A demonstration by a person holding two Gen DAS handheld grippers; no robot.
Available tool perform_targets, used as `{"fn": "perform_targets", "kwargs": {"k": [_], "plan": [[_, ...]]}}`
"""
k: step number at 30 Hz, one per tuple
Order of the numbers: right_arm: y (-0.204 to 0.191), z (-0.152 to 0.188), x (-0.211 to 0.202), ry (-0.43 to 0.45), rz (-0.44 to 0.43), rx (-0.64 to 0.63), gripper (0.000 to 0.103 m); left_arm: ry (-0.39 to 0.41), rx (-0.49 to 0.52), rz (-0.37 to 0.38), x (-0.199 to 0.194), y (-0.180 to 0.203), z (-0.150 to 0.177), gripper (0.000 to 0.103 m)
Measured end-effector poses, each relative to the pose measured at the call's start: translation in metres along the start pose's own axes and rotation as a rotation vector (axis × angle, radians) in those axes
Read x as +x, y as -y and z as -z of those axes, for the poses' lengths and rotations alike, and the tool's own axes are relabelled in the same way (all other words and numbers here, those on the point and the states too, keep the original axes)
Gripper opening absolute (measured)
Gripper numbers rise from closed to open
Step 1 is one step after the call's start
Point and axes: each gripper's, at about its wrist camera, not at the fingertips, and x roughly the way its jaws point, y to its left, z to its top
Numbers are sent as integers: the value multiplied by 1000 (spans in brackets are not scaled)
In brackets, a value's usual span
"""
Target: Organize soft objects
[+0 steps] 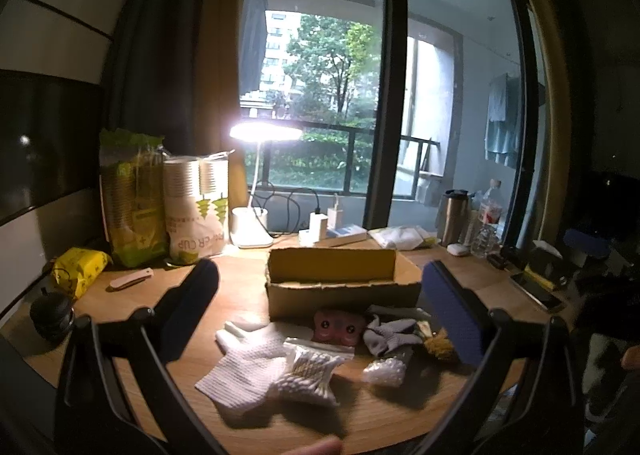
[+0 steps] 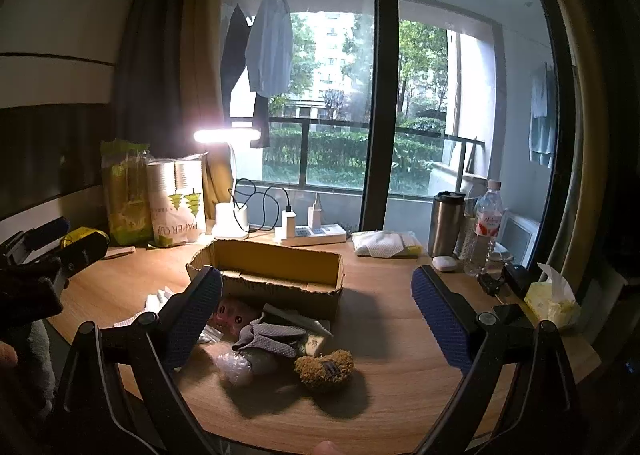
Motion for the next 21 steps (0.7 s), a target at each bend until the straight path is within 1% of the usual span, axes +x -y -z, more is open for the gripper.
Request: {"fn": "perform_targets", "kwargs": {"k": [4,21], "plan": [[-3,2,2,-8,1,-5,98,10,8,13,-4,2,-2,103],[3,5,3,-8,14,13,98,-19,9,32,1,6,0,103]]}}
